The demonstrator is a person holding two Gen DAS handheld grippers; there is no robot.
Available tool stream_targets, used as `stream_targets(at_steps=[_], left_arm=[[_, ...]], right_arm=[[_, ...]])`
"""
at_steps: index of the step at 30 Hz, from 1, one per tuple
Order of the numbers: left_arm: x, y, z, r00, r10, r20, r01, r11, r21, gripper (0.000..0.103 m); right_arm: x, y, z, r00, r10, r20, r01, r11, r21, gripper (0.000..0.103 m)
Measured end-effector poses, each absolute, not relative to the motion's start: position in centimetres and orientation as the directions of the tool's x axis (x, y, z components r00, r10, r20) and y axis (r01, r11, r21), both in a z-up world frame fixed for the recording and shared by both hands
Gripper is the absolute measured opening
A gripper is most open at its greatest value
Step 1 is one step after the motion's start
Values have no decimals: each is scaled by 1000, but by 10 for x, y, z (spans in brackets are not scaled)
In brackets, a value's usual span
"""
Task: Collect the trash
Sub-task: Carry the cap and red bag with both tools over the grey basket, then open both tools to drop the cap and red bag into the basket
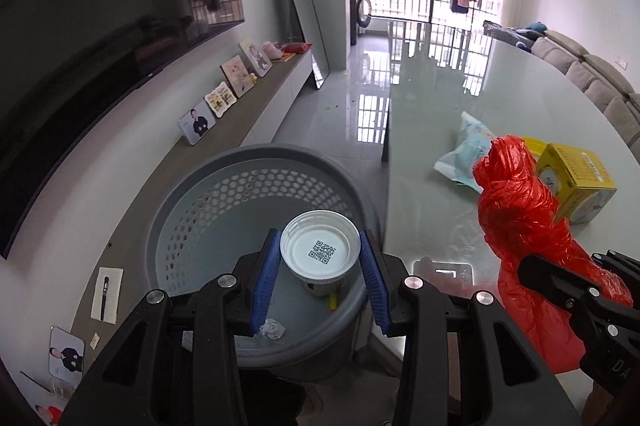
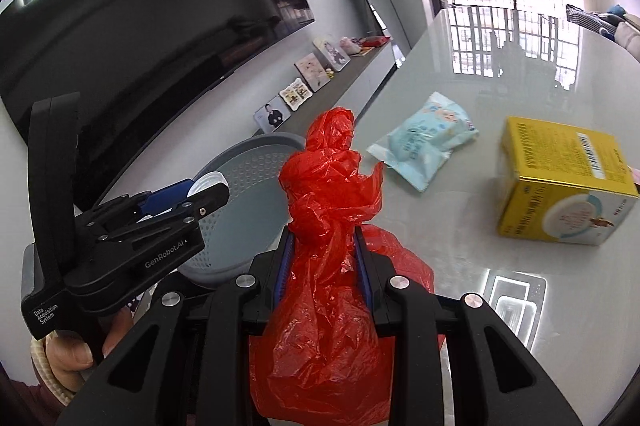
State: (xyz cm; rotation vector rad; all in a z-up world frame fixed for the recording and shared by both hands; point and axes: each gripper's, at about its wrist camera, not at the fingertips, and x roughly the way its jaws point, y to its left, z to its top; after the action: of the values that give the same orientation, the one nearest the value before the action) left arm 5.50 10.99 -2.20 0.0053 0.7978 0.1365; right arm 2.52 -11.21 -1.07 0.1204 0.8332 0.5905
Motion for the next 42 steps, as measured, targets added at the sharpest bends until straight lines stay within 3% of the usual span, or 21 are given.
stream_targets(at_steps=[13, 28, 31, 34, 42], left_arm=[[65, 194, -55, 638, 183, -748, -245, 969, 28, 40], [84, 228, -82, 610, 162, -776, -275, 961, -15, 40], [84, 230, -84, 606, 162, -779, -285, 958, -22, 51], [81, 234, -83, 612, 165, -773, -293, 956, -28, 64], [76, 240, -83, 606, 179, -775, -320, 947, -32, 67]], right_arm=[[78, 0, -28, 408, 565, -717, -549, 779, 302, 28], [102, 44, -52, 367, 531, -764, -544, 789, 286, 28], [103, 47, -52, 369, 531, -762, -549, 787, 282, 35], [102, 47, -51, 384, 535, -752, -552, 786, 278, 53], [104, 43, -53, 396, 528, -751, -540, 796, 275, 54]])
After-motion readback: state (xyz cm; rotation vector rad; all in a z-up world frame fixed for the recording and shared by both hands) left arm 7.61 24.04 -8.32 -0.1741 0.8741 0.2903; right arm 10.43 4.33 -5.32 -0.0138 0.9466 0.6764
